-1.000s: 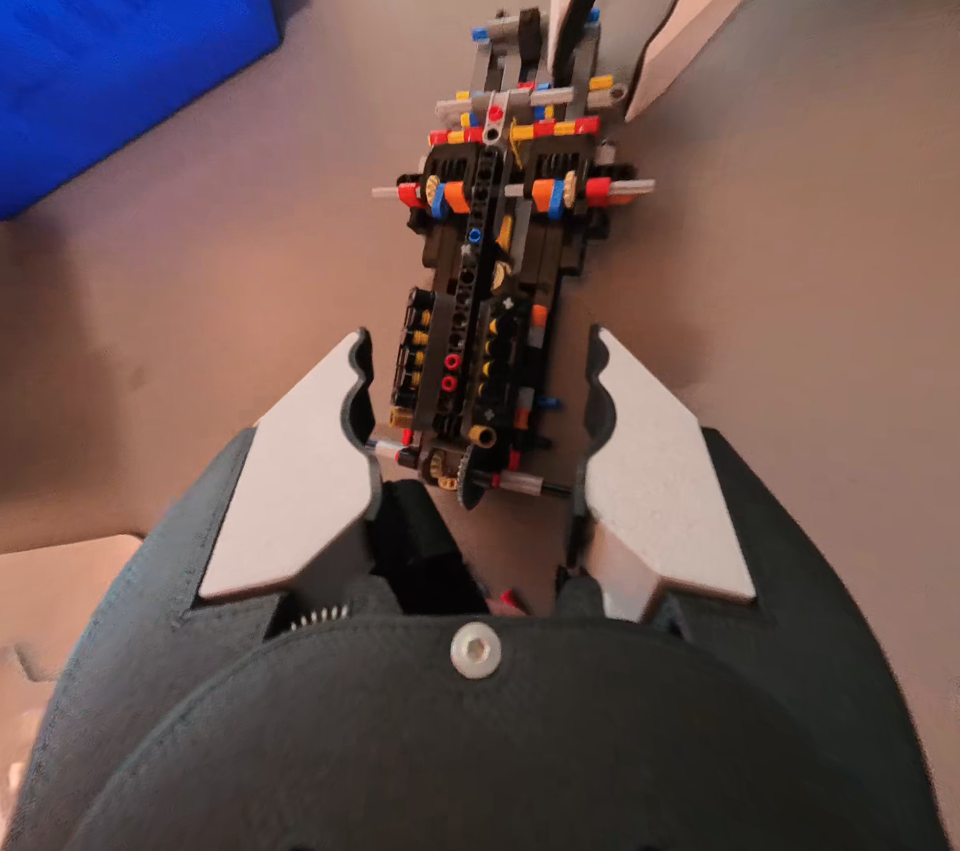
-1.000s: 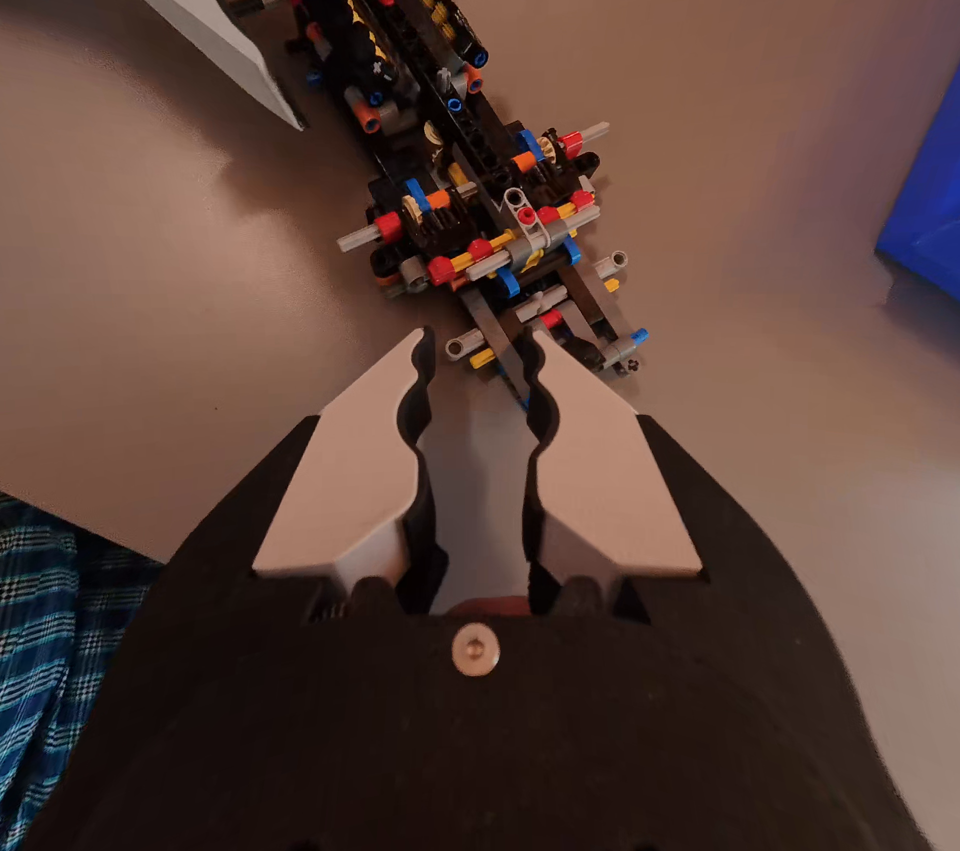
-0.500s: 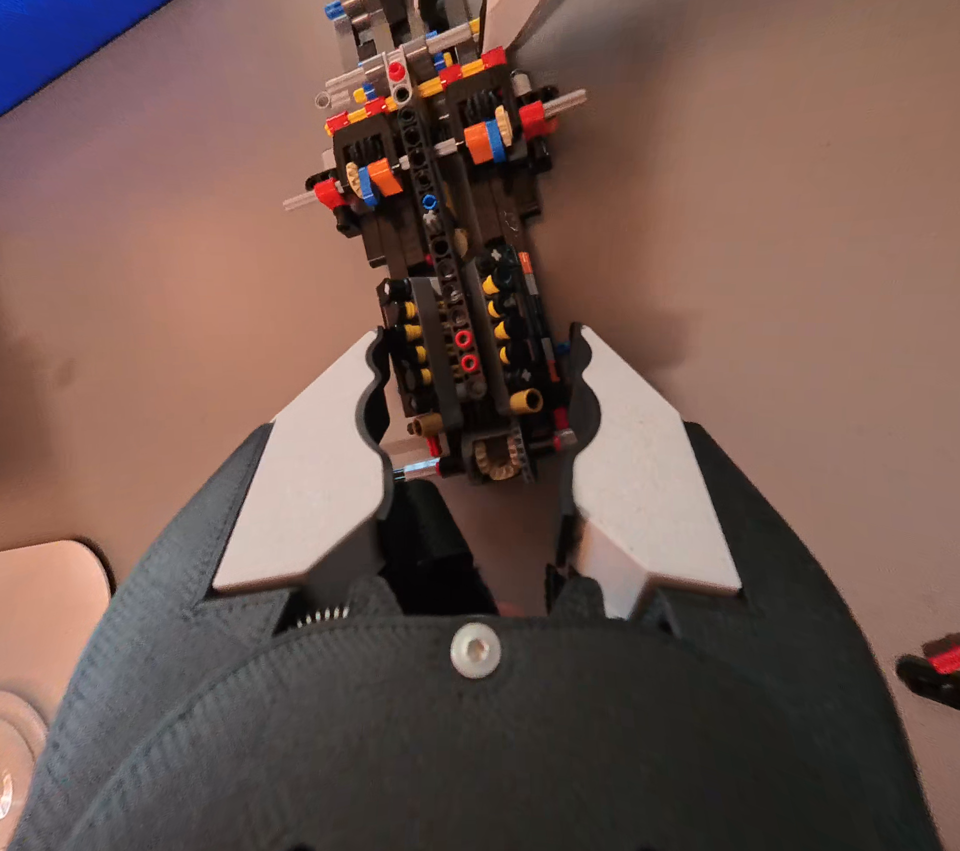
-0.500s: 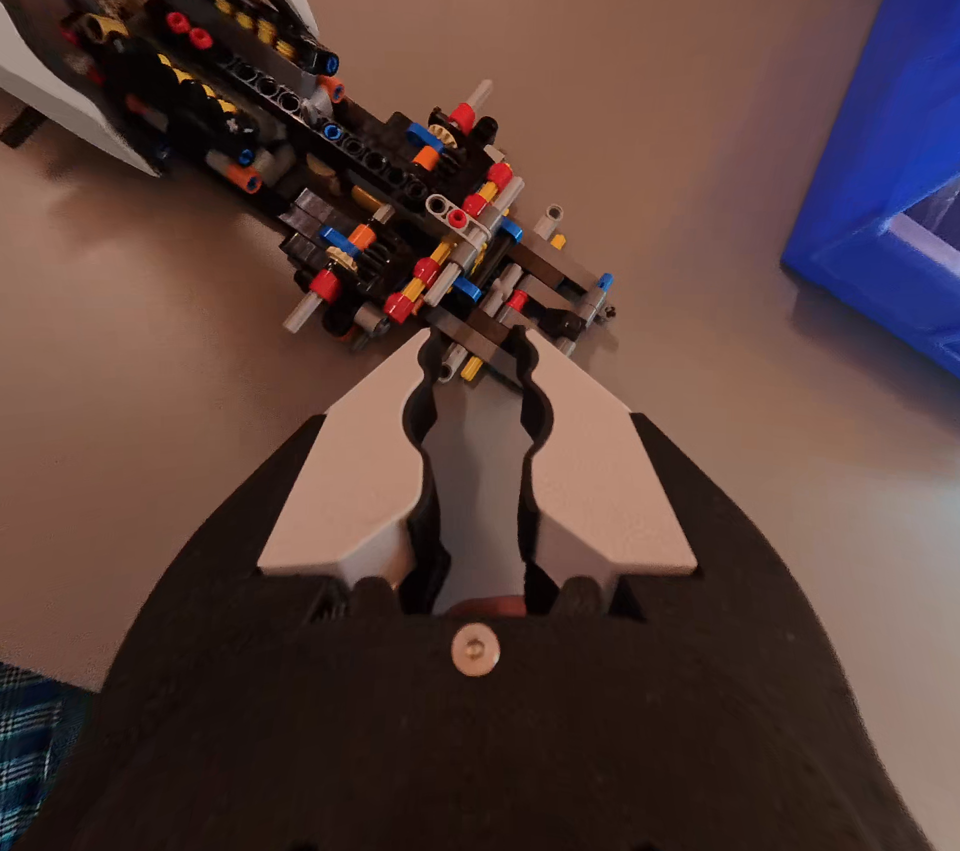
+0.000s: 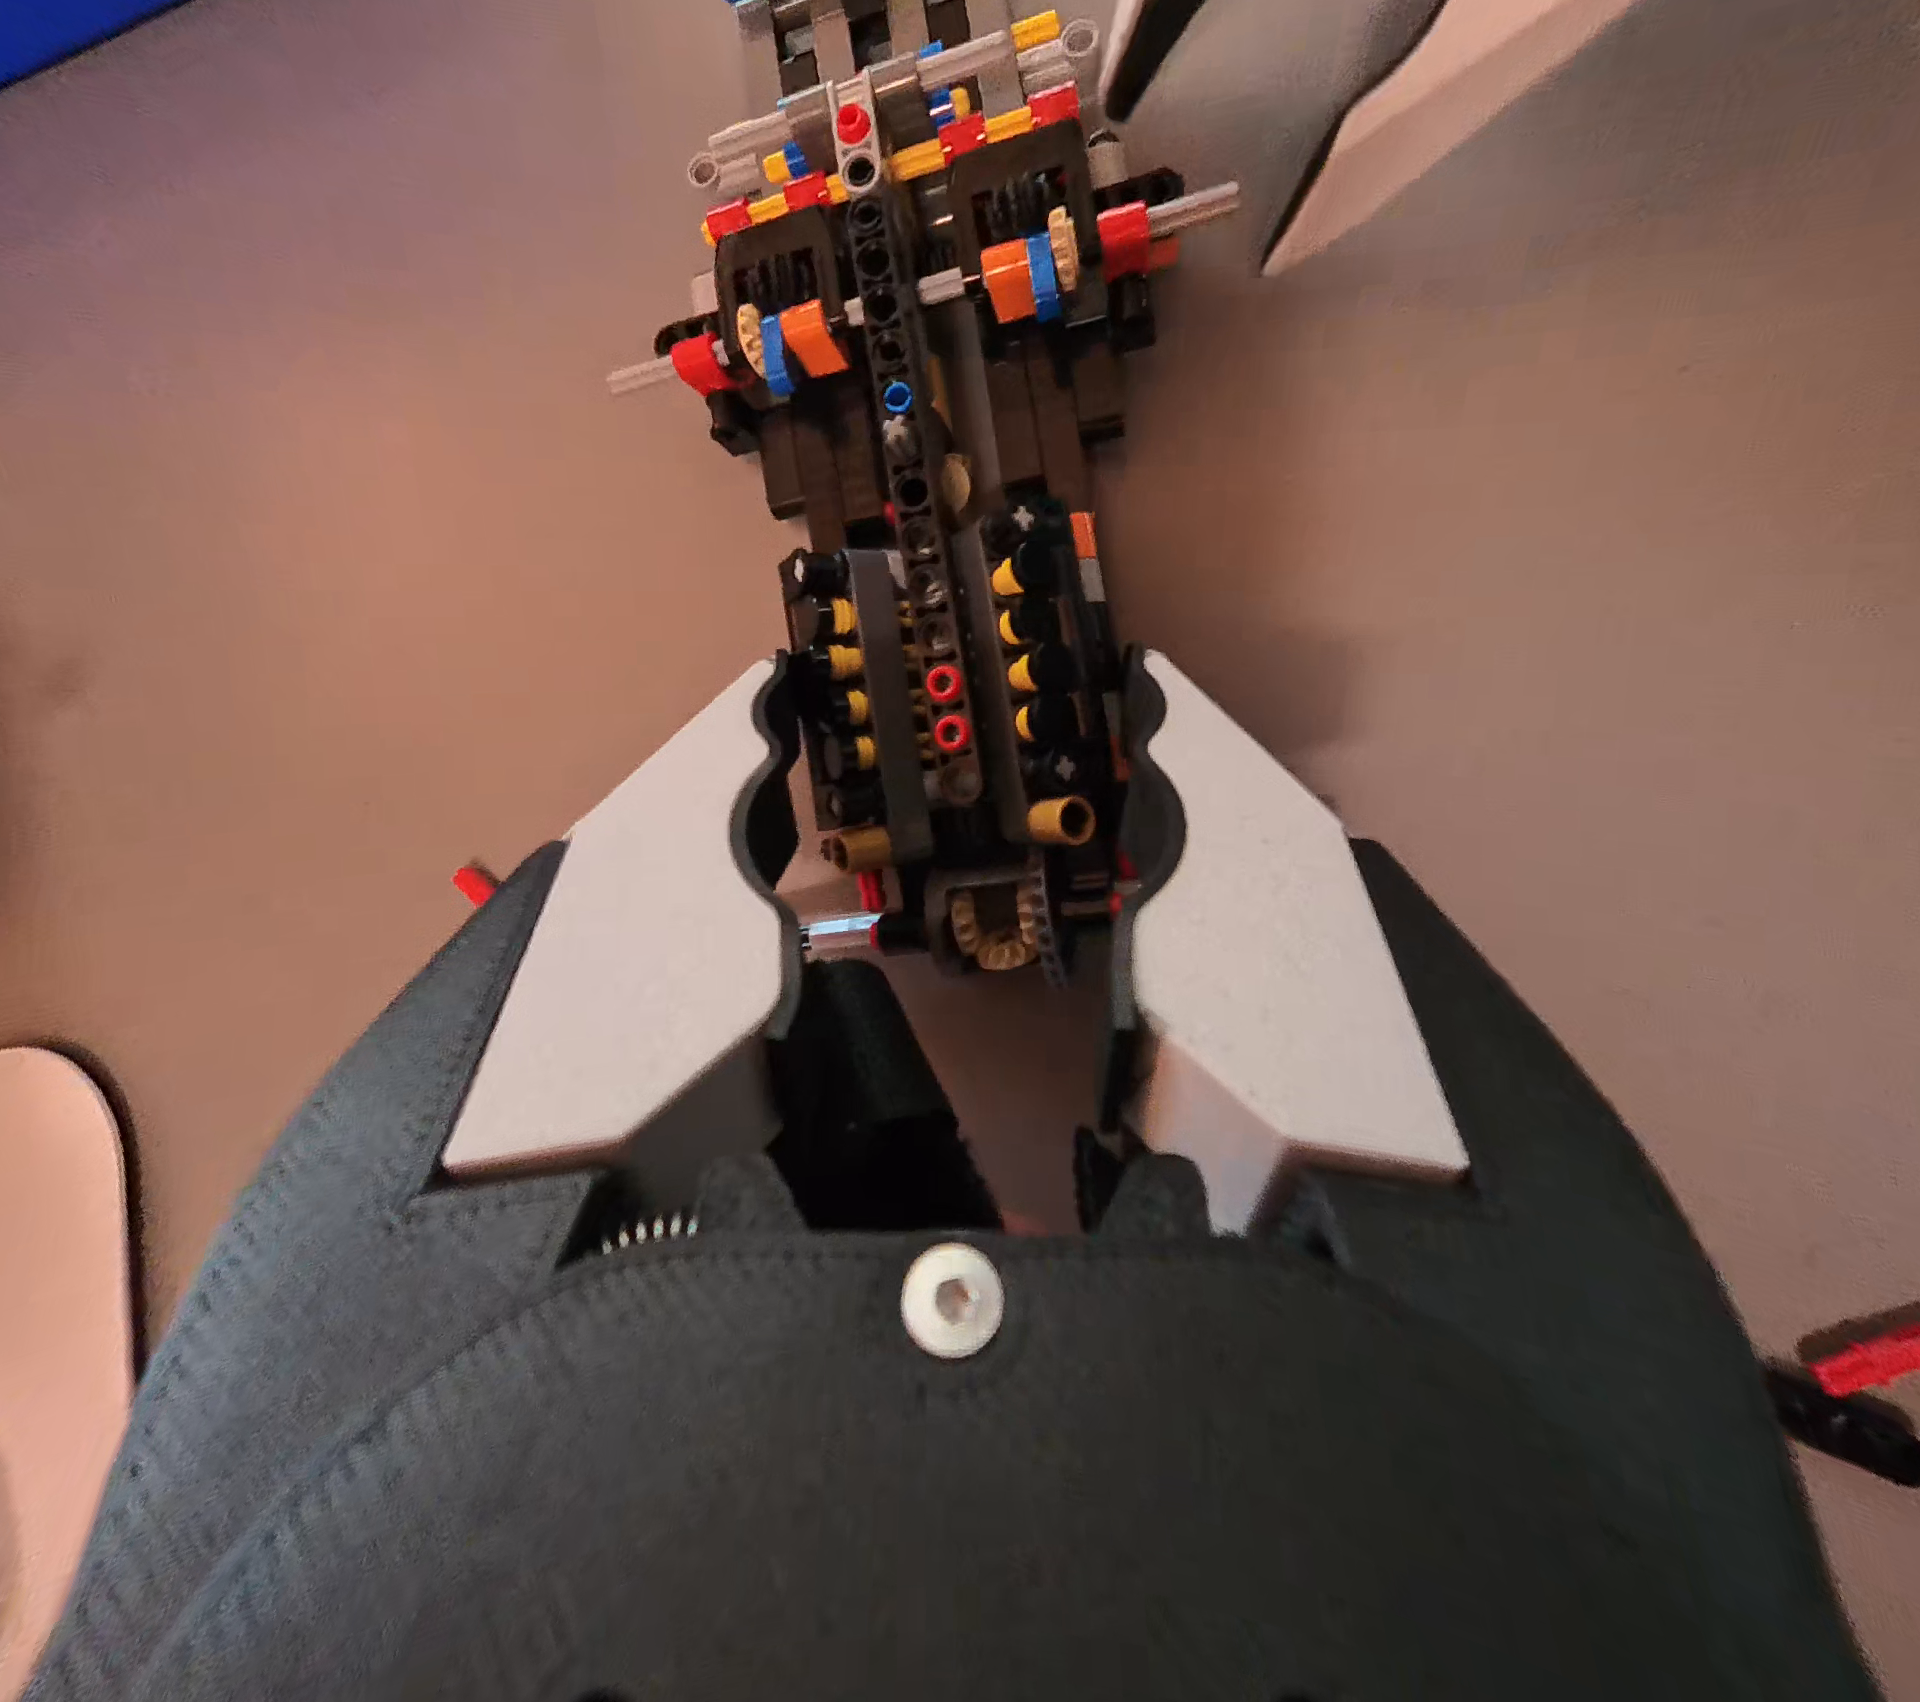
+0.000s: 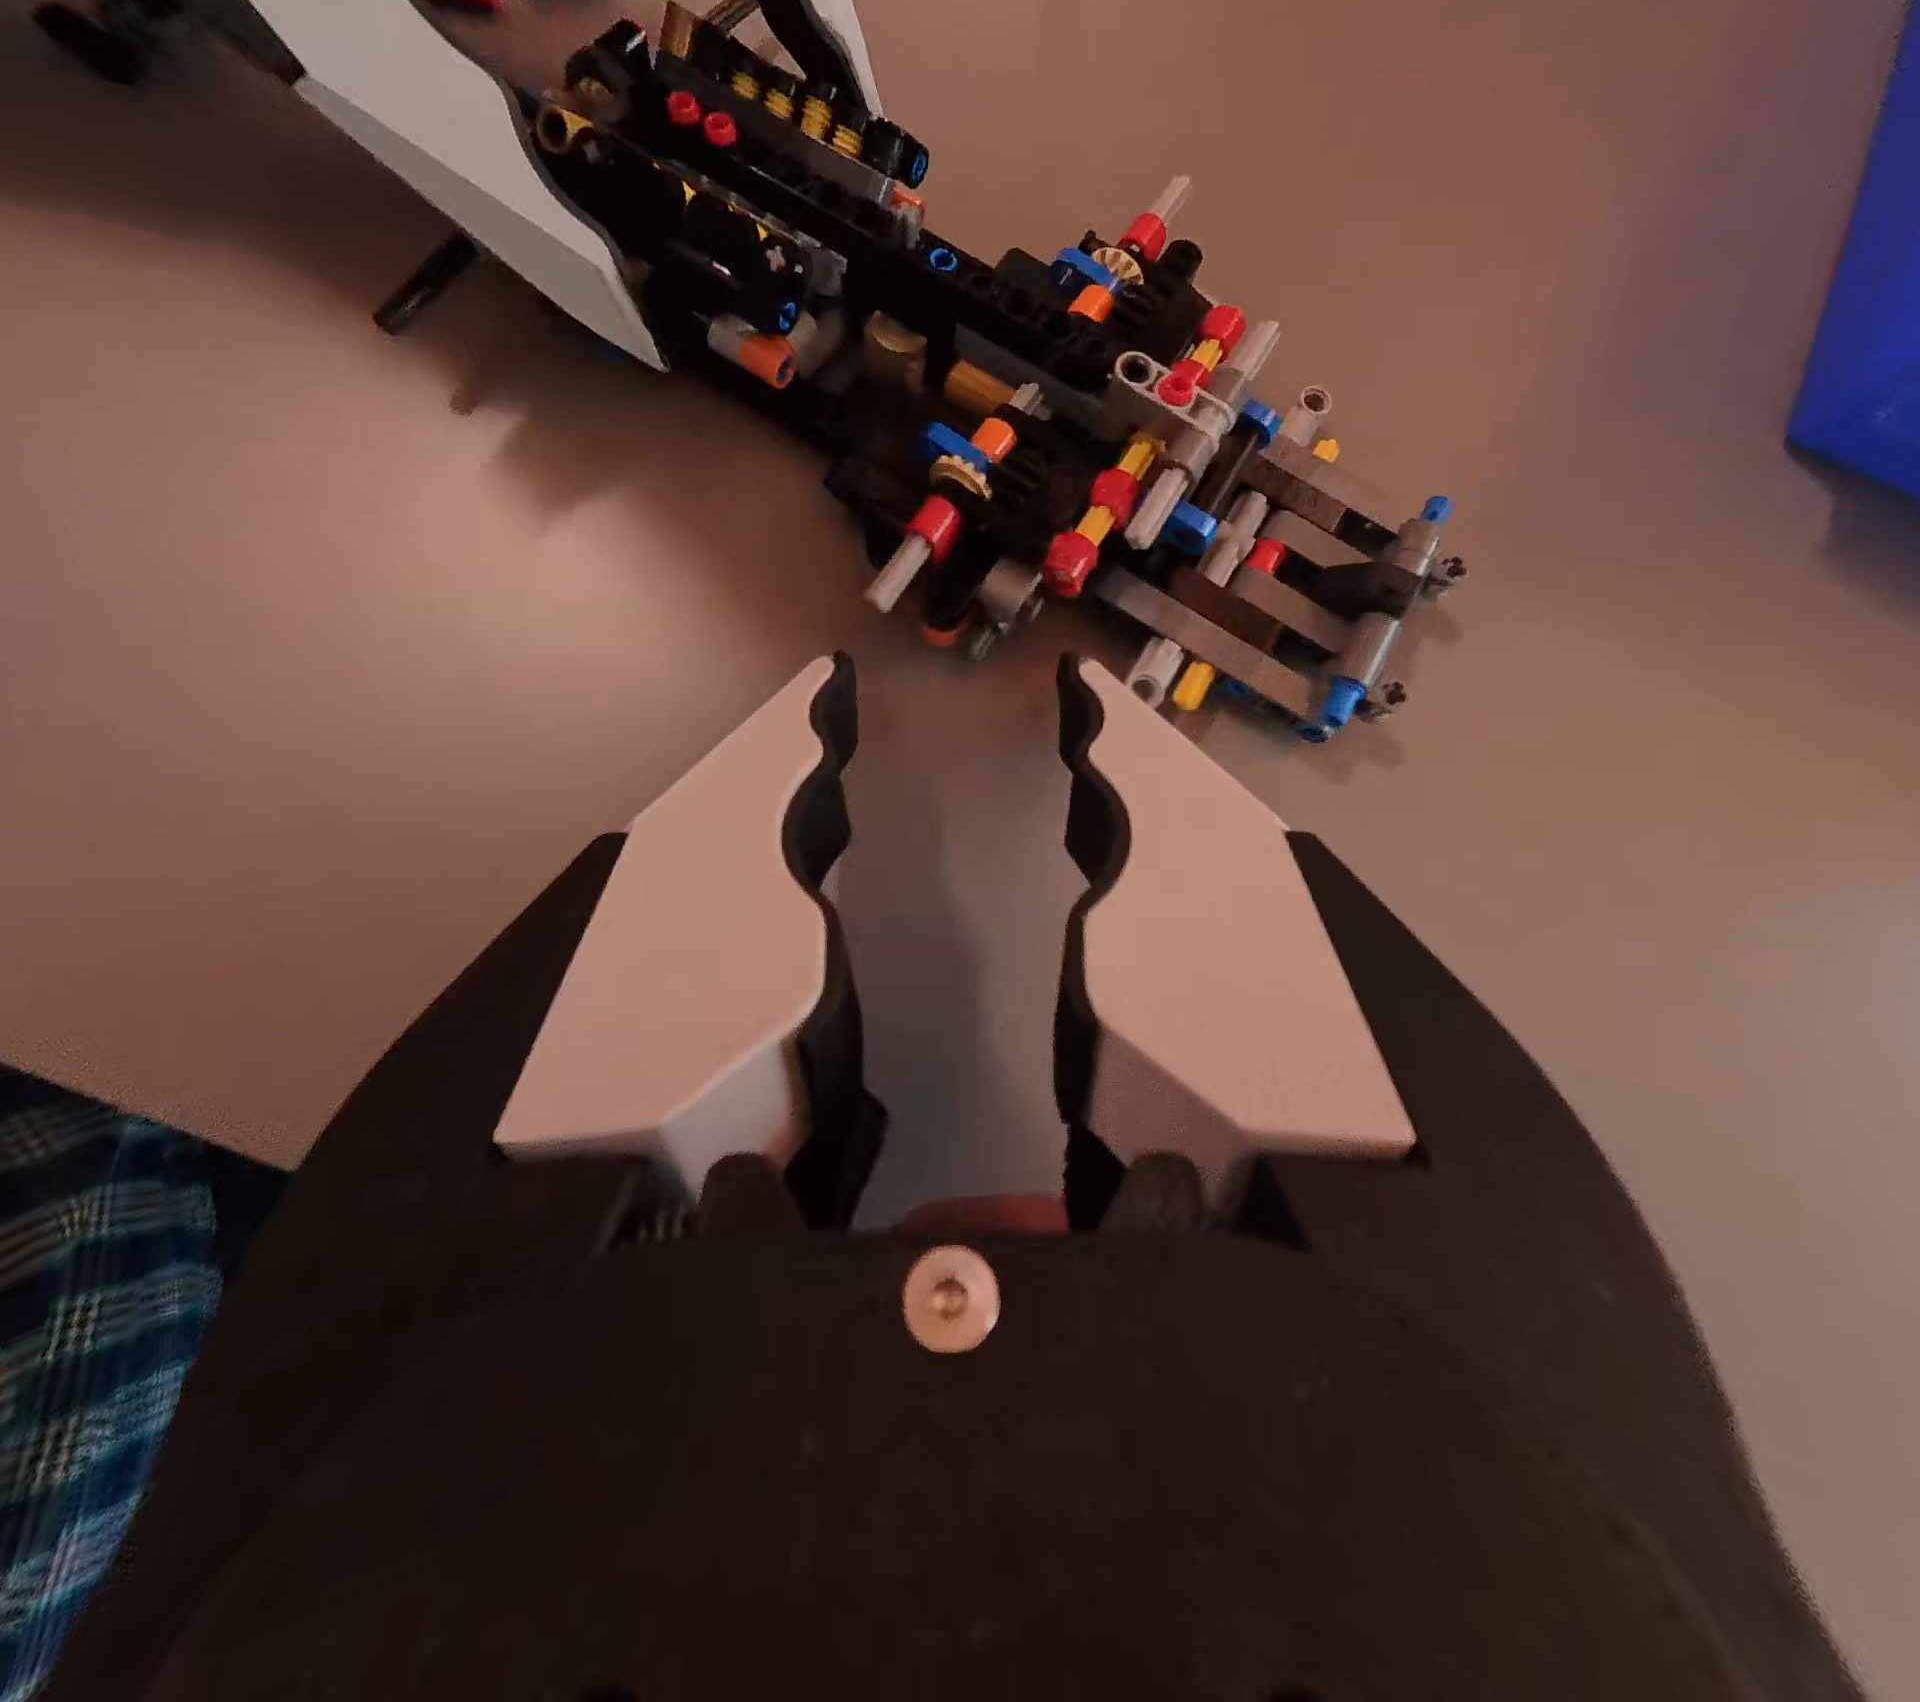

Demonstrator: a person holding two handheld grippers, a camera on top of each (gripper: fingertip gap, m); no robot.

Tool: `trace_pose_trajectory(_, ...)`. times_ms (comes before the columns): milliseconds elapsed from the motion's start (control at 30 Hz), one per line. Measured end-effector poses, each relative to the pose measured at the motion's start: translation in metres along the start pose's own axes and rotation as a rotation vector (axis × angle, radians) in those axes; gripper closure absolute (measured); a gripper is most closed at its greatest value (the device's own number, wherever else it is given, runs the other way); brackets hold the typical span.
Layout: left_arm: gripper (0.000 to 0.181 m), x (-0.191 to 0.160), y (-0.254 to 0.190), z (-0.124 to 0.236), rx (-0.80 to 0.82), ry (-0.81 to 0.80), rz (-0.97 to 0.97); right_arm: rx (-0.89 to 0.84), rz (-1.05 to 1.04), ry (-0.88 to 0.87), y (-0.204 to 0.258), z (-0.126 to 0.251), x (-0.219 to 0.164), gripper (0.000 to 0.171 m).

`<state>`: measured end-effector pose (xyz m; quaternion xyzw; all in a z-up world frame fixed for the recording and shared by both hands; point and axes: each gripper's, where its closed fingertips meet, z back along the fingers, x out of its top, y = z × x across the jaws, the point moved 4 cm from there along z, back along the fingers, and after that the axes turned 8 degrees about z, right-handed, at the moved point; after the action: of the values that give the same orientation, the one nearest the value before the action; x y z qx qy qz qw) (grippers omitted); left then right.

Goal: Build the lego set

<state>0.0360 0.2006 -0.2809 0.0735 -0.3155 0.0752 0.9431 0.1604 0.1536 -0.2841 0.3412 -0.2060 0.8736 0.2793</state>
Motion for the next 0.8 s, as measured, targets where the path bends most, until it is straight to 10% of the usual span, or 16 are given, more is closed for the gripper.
trace_pose_trajectory(800, 0.12, 0.006, -0.006, -0.005, 0.042, 0.0, 0.074, -0.071, -0.101, -0.01, -0.013, -0.012, 0.003, 0.144)
